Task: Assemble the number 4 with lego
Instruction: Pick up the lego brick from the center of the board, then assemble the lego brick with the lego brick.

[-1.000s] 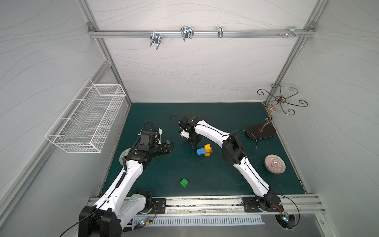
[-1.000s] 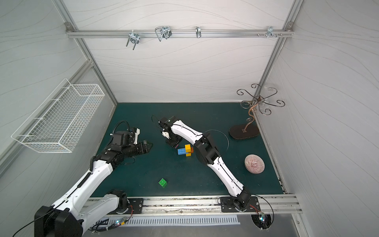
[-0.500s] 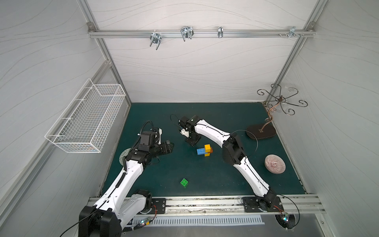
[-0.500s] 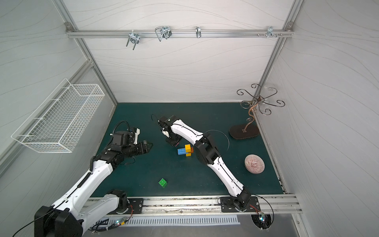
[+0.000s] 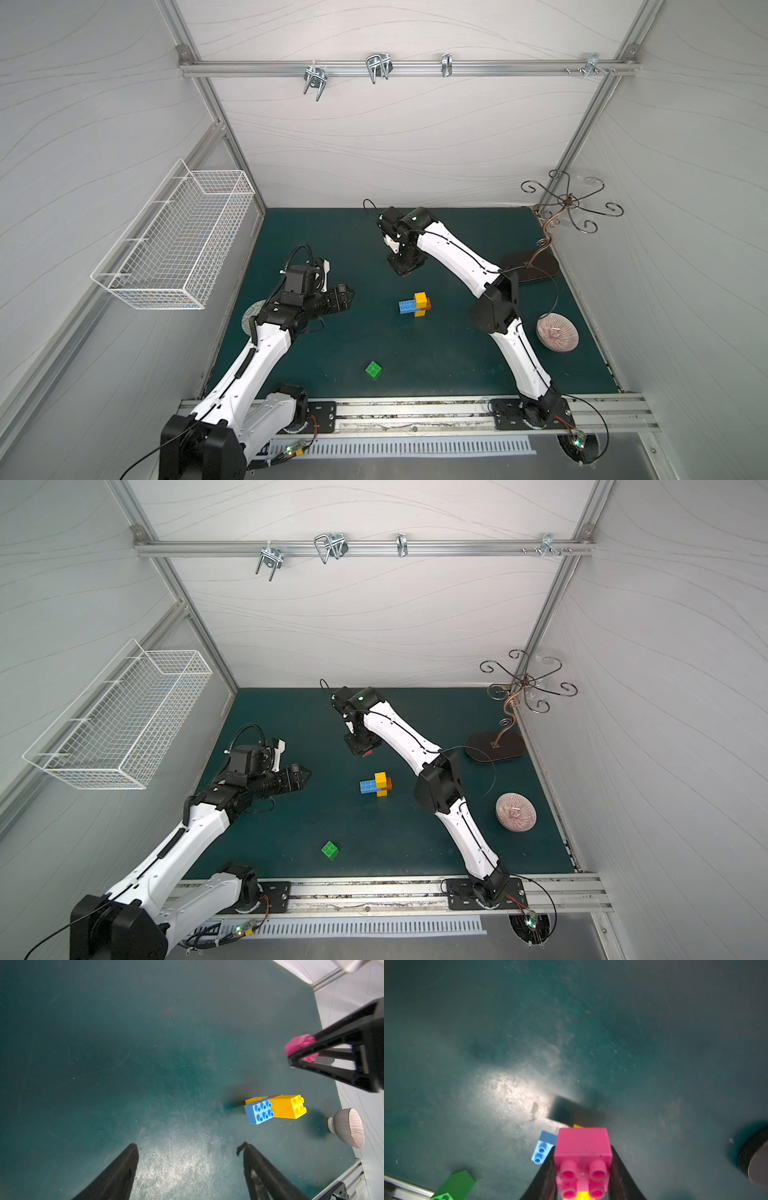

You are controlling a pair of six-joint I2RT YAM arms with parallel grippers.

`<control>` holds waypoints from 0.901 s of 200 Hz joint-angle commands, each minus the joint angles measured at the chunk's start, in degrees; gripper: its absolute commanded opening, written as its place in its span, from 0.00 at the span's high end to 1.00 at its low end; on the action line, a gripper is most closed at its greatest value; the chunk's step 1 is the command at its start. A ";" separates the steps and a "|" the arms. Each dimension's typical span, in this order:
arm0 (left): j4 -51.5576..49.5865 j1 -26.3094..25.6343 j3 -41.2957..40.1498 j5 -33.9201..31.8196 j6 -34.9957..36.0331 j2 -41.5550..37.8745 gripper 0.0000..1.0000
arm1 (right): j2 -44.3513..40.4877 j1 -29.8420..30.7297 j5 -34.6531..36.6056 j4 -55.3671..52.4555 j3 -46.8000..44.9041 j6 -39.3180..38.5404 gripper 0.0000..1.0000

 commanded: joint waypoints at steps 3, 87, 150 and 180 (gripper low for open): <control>2.30 -2.13 4.16 -0.36 1.83 2.11 0.18 | -4.53 0.10 1.02 -5.93 -3.05 7.30 0.79; 5.40 -3.52 5.51 -0.07 3.27 6.64 0.17 | -14.83 2.16 1.24 0.38 -21.08 18.90 0.82; 5.03 -3.52 5.18 -0.09 3.42 5.83 0.16 | -20.06 2.58 0.23 9.28 -30.36 24.14 0.83; 5.09 -3.52 5.05 -0.05 3.42 5.66 0.16 | -20.53 2.57 -0.85 11.34 -32.52 23.99 0.83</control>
